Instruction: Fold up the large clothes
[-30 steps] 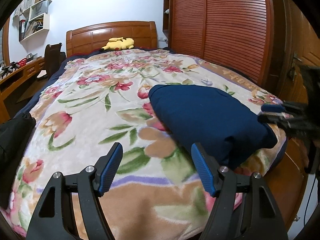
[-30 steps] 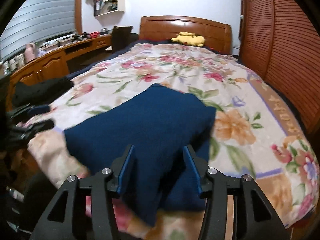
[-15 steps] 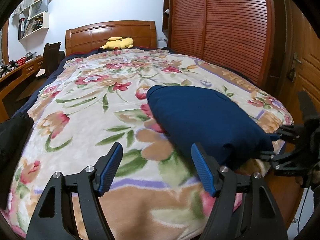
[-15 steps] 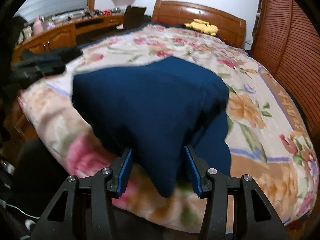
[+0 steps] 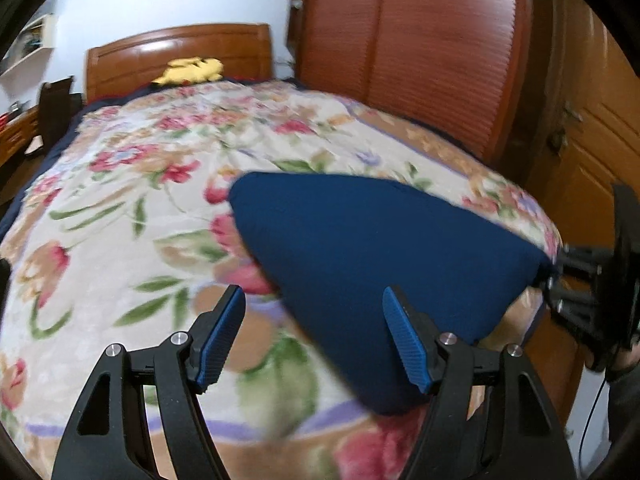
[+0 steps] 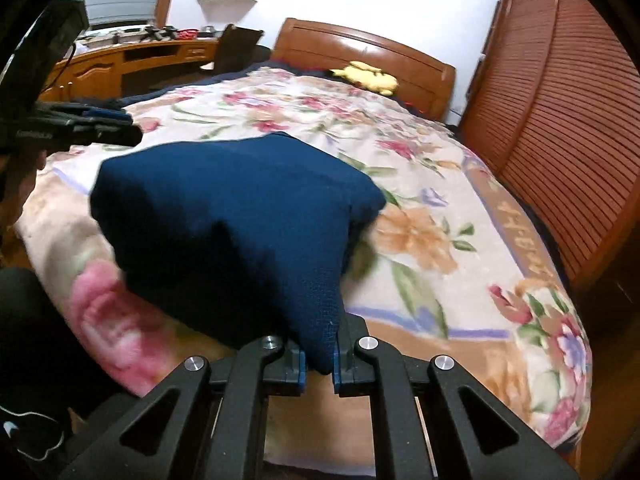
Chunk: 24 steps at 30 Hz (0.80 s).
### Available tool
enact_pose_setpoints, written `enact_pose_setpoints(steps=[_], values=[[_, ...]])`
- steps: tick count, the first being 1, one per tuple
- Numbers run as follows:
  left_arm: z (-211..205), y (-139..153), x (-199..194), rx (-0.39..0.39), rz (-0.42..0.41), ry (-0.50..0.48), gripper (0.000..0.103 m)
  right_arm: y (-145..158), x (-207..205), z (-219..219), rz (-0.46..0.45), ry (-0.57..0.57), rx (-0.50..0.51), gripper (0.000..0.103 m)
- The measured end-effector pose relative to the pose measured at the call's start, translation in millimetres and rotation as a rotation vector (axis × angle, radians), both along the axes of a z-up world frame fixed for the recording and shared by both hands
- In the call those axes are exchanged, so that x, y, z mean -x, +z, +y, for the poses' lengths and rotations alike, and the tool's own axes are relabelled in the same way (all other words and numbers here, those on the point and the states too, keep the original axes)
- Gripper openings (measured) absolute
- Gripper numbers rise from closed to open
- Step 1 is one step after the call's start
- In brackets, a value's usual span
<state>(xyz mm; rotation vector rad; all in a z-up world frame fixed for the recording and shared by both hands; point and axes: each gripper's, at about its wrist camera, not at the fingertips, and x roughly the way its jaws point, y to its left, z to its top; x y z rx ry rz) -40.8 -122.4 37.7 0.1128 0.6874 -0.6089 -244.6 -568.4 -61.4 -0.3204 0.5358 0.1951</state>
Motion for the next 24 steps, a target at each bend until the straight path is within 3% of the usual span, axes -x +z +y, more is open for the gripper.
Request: enact_pose_setpoints(steps=[3,8,14,17,21,24], values=[[-11,-13,0,-0.014,0.004,-0.03,0.073,-7,-3,-10,0.005,-0.036,-0.021,0.008],[-11,-26,4,-0.05,-0.015,-0.023,0.073,-13,-4,-7,0.059,-0.031,-0.141,0.01],[0,-25,-5,-0.015,0.01,-0.037,0.074,-3,12,-23,0.059,-0.021,-0.259,0.026],[5,-20,-13,-0.017,-0.009,-0.024,0.074,-13,2,-20,0.085,-0.022,-0.279,0.032],[9,-18,-41,-0.024,-0.009,0.0,0.074,-27,-13,-13,0.104,-0.02,-0.315,0.05],[3,-21,-68,-0.045,-0.01,0.004,0.074,-36,-22,-8,0.103,-0.048,-0.315,0.053]])
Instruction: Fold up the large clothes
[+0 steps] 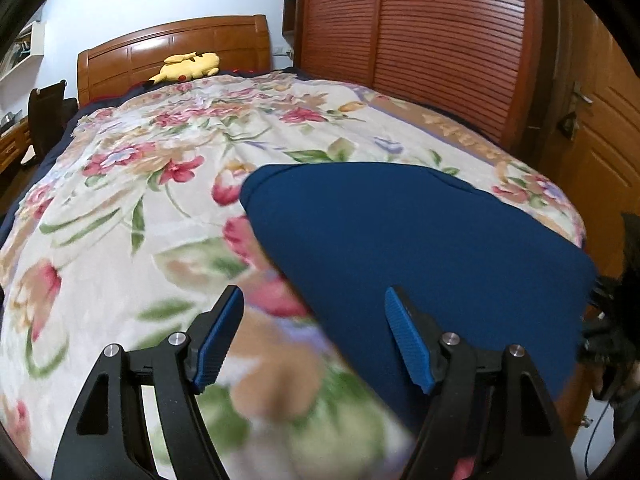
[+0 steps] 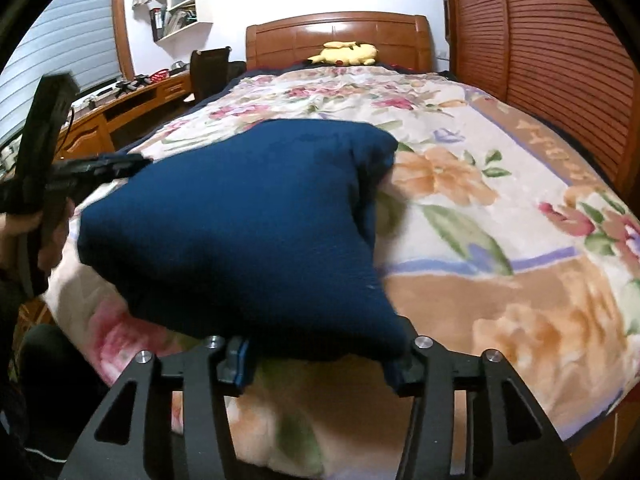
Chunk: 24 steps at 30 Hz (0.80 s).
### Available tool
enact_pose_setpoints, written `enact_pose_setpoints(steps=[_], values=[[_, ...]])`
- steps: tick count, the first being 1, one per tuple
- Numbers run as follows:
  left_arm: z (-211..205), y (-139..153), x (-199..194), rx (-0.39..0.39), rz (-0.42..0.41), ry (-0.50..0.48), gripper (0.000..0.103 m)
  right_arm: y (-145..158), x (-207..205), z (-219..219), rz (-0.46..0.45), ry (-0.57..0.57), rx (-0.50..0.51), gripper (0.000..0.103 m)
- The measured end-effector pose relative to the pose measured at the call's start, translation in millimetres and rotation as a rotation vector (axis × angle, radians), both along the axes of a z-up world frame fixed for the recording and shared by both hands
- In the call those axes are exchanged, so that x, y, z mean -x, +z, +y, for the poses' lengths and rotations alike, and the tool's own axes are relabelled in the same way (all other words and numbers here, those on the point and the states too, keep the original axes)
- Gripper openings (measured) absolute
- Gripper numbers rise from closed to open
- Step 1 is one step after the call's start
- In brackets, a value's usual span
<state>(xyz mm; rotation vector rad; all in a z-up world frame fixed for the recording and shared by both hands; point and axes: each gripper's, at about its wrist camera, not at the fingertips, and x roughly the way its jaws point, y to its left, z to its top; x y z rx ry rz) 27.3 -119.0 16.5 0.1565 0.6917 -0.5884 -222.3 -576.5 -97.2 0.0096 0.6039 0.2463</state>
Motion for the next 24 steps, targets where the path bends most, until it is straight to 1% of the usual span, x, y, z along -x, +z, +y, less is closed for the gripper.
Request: enact_pose_setpoints(steps=[2,5,7,11,13,18,21,22,23,24], values=[[-3,-3,-19,0.006,0.015,0.003,0.075,-4,-5,0,0.001,-0.022,-0.014,0.054],[-8,-9,-50,0.033,0.063,0.01,0.076,-5,-9,-2,-0.005,-0.035,-0.059,0.056],[-13,-13,-73,0.036,0.088,0.023,0.076,-7,-11,-3,-0.01,-0.042,-0.079,0.056],[-21,-20,-104,0.043,0.129,0.042,0.076,-11,-13,-2,-0.014,-0.052,-0.117,0.056],[-25,-25,-119,0.034,0.145,0.053,0.077,-14,-16,0,-0.02,-0.055,-0.123,0.056],[-36,-38,-145,-0.011,0.149,0.072,0.077,-20,-18,8,-0.032,-0.066,-0.136,0.056],[-40,-47,-158,-0.008,0.201,0.067,0.077,-21,-20,9,-0.04,-0.068,-0.147,0.056],[-40,-50,-160,-0.001,0.22,0.062,0.077,-22,-21,9,-0.038,-0.068,-0.151,0.055],[-41,-51,-162,0.006,0.231,0.056,0.077,-22,-21,8,-0.038,-0.065,-0.158,0.045],[-42,-52,-164,0.019,0.246,0.04,0.07,-23,-21,8,-0.037,-0.044,-0.178,0.04]])
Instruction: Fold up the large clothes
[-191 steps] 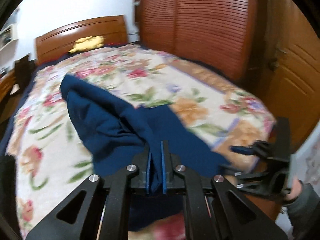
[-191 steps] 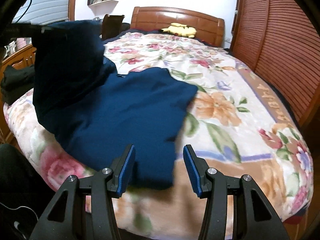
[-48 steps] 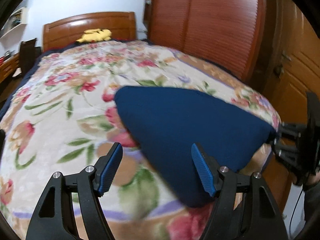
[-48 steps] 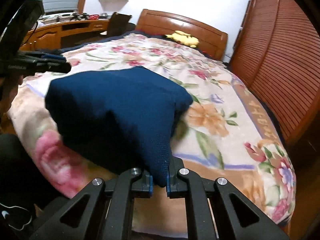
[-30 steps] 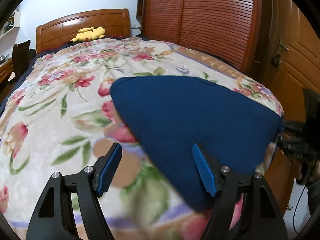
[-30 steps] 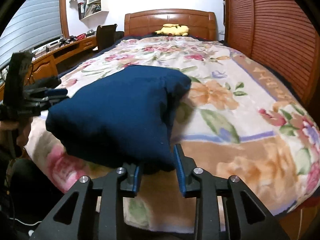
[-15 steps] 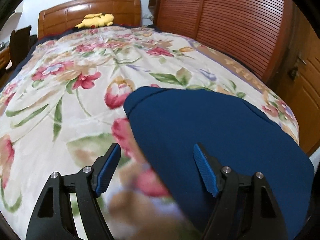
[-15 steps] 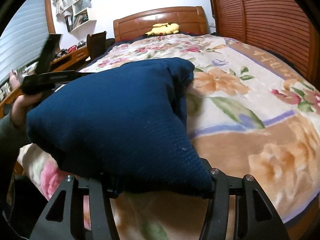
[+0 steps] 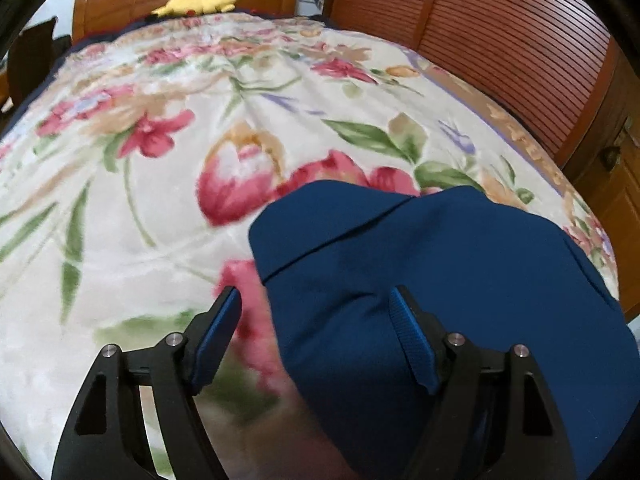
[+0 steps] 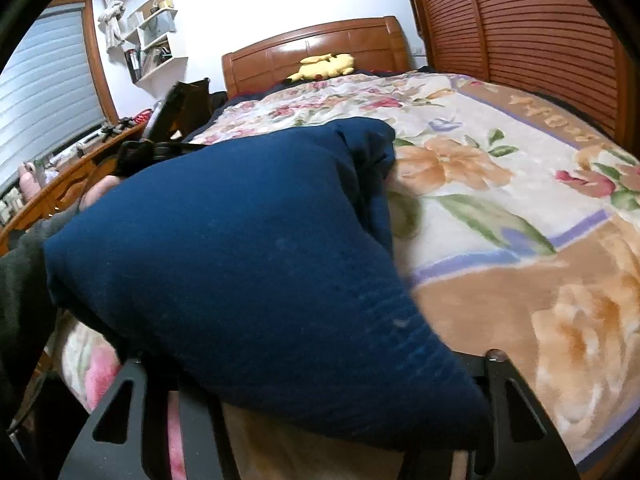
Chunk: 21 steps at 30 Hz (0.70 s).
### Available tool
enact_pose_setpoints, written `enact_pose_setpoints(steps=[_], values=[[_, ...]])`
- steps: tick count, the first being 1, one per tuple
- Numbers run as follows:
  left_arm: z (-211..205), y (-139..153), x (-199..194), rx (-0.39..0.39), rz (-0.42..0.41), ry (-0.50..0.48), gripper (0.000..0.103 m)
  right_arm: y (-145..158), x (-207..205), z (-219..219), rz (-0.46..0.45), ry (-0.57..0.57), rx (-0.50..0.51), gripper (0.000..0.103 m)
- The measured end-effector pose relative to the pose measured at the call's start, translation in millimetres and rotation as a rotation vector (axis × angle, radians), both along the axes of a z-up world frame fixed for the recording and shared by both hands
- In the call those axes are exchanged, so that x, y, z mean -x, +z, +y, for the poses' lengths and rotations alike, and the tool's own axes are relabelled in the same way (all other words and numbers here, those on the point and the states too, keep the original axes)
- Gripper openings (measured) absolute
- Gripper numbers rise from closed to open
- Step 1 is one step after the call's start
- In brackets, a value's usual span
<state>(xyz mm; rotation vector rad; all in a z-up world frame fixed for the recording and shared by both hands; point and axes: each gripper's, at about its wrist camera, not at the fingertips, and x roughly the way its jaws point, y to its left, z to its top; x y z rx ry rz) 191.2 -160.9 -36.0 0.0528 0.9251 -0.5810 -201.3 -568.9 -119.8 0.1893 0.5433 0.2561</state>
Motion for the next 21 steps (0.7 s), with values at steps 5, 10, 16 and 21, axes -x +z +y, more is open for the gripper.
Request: enact_pose_setpoints(steps=[5,10,16,21], values=[[-1,-1,-7,0.082,0.1,-0.031,0.036,4,7,-5,-0.056,0.007,-0.015,0.019],[-9,20,4,0.06,0.049,-0.051,0.013,13,12,-18,-0.119,0.032,-0.058,0.016],[-28,64,21,0.079,-0.041,-0.061,0.008,25,15,-42,-0.178,0.007,-0.05,0.015],[-77,89,39,0.083,-0.103,-0.099,0.007,34,23,-87,-0.234,-0.052,-0.034,0.014]])
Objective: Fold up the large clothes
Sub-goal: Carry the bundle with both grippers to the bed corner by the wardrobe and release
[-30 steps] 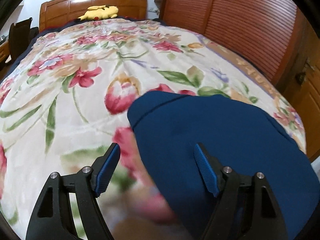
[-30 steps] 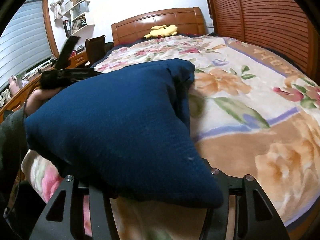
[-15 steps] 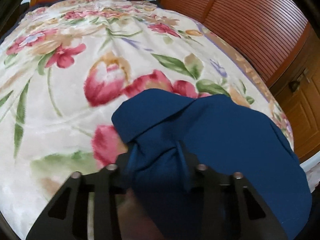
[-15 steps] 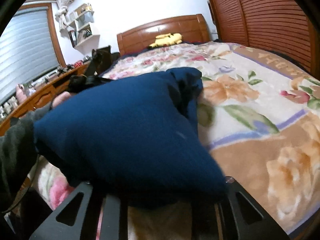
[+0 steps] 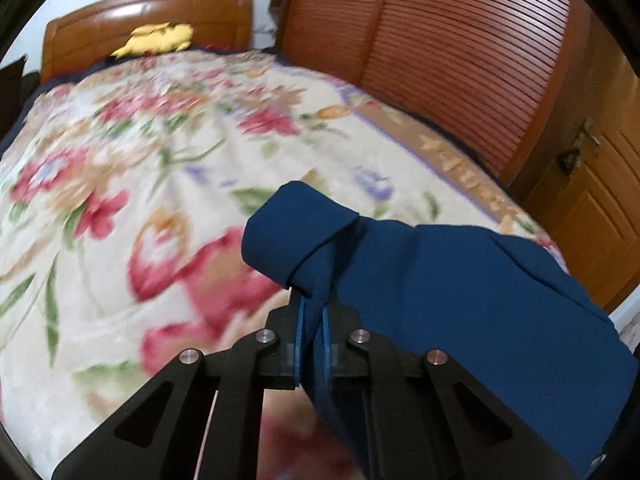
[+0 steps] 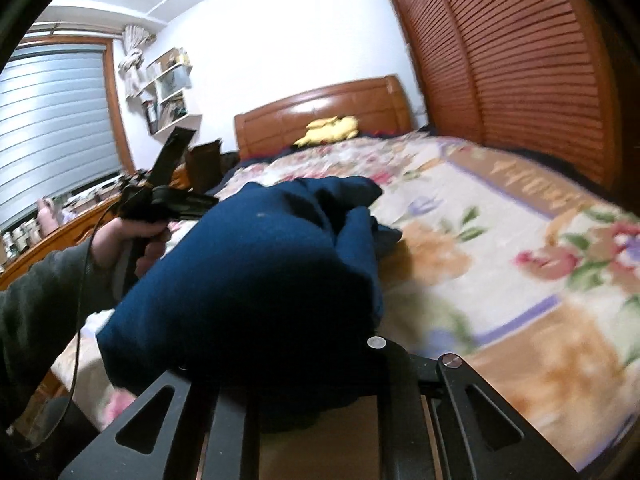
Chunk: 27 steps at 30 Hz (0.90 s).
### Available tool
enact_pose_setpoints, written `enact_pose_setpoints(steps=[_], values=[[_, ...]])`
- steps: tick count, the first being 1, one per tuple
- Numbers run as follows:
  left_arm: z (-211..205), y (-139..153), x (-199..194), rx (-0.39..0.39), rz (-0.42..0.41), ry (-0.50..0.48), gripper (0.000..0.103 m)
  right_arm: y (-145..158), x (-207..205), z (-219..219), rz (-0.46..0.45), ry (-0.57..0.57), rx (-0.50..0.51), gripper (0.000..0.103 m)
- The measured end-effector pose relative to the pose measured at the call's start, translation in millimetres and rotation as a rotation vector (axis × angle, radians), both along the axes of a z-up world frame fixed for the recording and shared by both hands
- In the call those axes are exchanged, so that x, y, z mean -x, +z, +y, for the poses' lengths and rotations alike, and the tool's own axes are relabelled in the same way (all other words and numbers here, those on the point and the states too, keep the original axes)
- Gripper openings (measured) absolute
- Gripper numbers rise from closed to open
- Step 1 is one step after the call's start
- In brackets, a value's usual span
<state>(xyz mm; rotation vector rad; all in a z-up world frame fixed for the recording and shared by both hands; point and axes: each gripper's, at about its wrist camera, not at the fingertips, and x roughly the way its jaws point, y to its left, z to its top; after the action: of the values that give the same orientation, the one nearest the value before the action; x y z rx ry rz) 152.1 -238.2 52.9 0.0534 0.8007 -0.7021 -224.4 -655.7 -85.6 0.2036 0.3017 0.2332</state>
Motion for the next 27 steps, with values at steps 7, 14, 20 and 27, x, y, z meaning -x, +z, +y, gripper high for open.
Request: enact_pose_setpoints(steps=[7,14,20,27], values=[[-116,24,18,0.056,-0.054,-0.081,0.007,17,15,-95,-0.041,-0.144,0.067,0.014],[-245,45,33,0.121,-0.058,-0.198,0.007,38,28,-193,-0.03,-0.308,0.157,0.014],[-330,54,40,0.131,-0.064,-0.272,0.007,49,37,-264,0.004,-0.447,0.213,0.014],[-369,19,42,0.047,-0.025,-0.277,0.007,25,30,-294,0.097,-0.52,0.153,0.017]])
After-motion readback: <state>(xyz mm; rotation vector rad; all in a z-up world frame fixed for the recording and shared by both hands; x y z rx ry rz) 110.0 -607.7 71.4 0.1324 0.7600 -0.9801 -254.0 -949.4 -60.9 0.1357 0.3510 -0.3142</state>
